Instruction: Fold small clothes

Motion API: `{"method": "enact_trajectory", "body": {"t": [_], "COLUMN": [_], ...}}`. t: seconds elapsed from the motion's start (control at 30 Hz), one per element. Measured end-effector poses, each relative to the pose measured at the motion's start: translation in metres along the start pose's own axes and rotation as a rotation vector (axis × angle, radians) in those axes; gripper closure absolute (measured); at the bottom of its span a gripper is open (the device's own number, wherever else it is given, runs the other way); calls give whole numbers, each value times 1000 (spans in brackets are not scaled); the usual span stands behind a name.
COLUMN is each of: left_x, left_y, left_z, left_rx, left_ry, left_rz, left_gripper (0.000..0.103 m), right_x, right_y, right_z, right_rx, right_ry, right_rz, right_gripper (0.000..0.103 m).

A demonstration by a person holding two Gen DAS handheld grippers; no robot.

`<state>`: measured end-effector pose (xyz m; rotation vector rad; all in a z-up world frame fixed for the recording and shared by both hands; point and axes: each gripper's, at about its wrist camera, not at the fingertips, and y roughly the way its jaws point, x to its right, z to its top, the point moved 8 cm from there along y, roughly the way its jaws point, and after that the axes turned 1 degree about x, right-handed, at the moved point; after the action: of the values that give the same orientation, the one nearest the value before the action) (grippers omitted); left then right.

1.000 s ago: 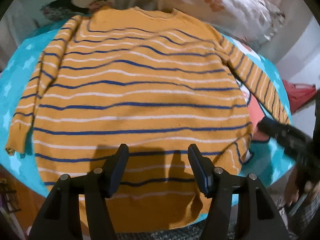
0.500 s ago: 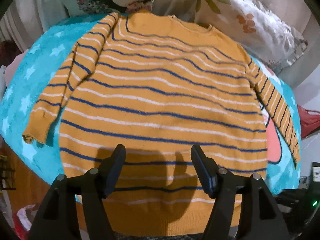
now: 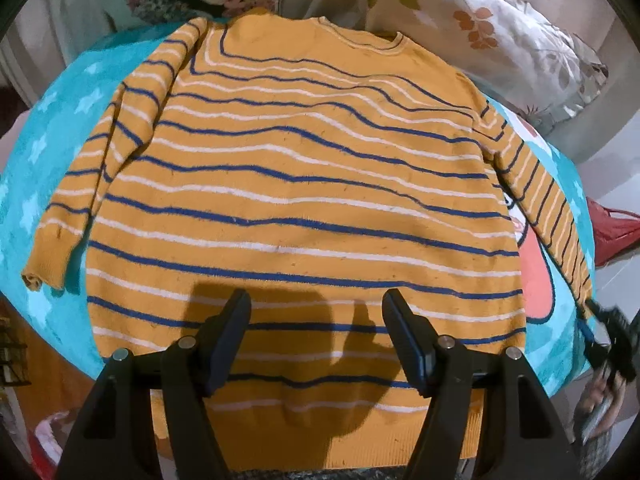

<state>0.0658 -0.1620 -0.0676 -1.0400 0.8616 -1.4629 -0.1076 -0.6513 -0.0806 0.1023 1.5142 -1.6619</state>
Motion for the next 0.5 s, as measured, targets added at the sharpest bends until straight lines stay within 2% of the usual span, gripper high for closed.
{"method": "enact_trajectory", "body": {"t": [0.03, 0.13, 0.17, 0.2, 0.23, 0.33, 0.43, 0.5], "left_x": [0, -8, -12, -16, -21, -43, -71, -94], "left_y": [-2, -6, -7, -9, -11, -24, -37, -41], "left_z": [0, 0, 0, 1, 3, 13, 24, 29], "left_rx": [3, 7, 8, 11, 17, 59, 110, 121], "left_ry": [1, -3, -9, -18, -30, -58, -80, -110], "left_rz": [4, 15, 18, 21, 25, 46, 86, 89], "left_gripper": [36, 36, 36, 36, 36, 36, 34, 33], "right_x": [-5, 4, 7, 1, 1, -6, -41, -70], "right_y": [7, 13, 13, 21, 22, 12, 4, -2], "right_z": [-1, 30, 37, 33, 38, 49, 66, 72], "right_rx": [16, 68, 74, 77, 69, 89, 155, 204], "right_ry": [14, 84, 105, 112, 115, 39, -65, -112], "right_rz": [5, 8, -18, -33, -51, -111, -165, -169], "right_gripper": [51, 53, 66, 87, 93, 96, 97, 97]}}
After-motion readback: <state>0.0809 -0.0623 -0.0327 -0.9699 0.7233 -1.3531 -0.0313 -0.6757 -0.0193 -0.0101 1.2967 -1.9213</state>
